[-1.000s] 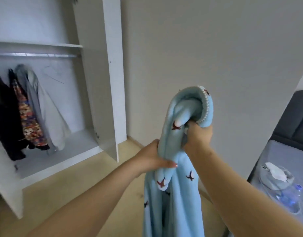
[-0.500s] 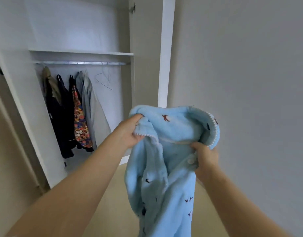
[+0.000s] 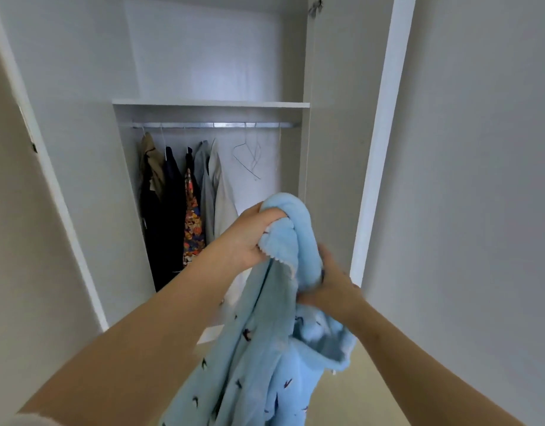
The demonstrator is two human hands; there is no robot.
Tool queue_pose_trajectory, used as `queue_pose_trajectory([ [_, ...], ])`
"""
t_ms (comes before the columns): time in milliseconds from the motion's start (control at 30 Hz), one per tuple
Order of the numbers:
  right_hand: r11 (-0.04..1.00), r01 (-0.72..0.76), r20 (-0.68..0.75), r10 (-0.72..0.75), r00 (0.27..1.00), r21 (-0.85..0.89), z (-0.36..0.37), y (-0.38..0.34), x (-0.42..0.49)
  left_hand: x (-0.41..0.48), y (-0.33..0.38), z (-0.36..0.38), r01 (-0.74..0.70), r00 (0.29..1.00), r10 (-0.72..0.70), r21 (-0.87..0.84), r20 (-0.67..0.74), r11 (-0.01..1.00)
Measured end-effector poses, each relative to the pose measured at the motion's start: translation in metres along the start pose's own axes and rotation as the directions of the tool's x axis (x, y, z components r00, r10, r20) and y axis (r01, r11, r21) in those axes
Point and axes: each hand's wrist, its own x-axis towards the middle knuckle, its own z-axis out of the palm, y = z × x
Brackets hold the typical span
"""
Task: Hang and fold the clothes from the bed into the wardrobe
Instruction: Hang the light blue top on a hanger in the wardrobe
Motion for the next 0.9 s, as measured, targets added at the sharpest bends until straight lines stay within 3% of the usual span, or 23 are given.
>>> queue_pose_trajectory([
  [100,0.997,-0.008,0.039,0.011,0.999,-0.082,0.012,0.000,0.068,0.041,0.017,-0.024,-0.001,0.999,0.002,0.024,-0.047,1.000],
  [167,0.998,0.025,-0.010,-0.025,1.000,0.065,0.019,0.000,0.108,0.064,0.025,-0.047,-0.036,0.988,0.050,0.099,-0.149,0.994],
  [267,0.927,0.084,-0.009,-0.087,0.996,0.365,0.028,-0.010,0.162,0.099,0.028,-0.094,-0.060,0.908,0.215,0.396,-0.360,0.916],
  [367,0.874,0.067,0.013,-0.083,0.996,0.481,0.047,-0.018,0.213,0.130,0.024,-0.136,-0.084,0.820,0.398,0.601,-0.412,0.795],
  [500,0.867,0.100,-0.061,-0.081,0.995,0.488,0.073,-0.030,0.273,0.180,0.012,-0.189,0.035,0.711,0.629,0.909,-0.315,0.415],
  [600,0.876,0.135,-0.084,-0.108,0.991,0.463,0.089,-0.047,0.324,0.224,-0.007,-0.224,0.221,0.657,0.747,0.974,-0.104,-0.059],
  [633,0.881,0.136,-0.082,-0.110,0.991,0.453,0.094,-0.053,0.343,0.240,-0.013,-0.231,0.211,0.655,0.754,0.968,-0.038,-0.135],
  [667,0.887,0.134,-0.081,-0.109,0.991,0.442,0.099,-0.060,0.361,0.258,-0.018,-0.238,0.169,0.675,0.737,0.976,-0.010,-0.141],
  [733,0.887,0.123,-0.091,-0.092,0.992,0.446,0.104,-0.072,0.394,0.293,-0.023,-0.250,0.065,0.775,0.630,0.998,-0.045,-0.009],
  [800,0.872,0.113,-0.108,-0.070,0.992,0.476,0.104,-0.078,0.423,0.327,-0.024,-0.263,-0.011,0.898,0.428,0.968,-0.101,0.252],
  [867,0.869,0.106,-0.134,-0.046,0.990,0.484,0.102,-0.081,0.449,0.358,-0.027,-0.271,-0.087,0.958,0.277,0.841,-0.077,0.535],
  [900,0.863,0.103,-0.153,-0.030,0.988,0.494,0.101,-0.080,0.462,0.372,-0.033,-0.273,-0.112,0.972,0.233,0.798,-0.036,0.592],
])
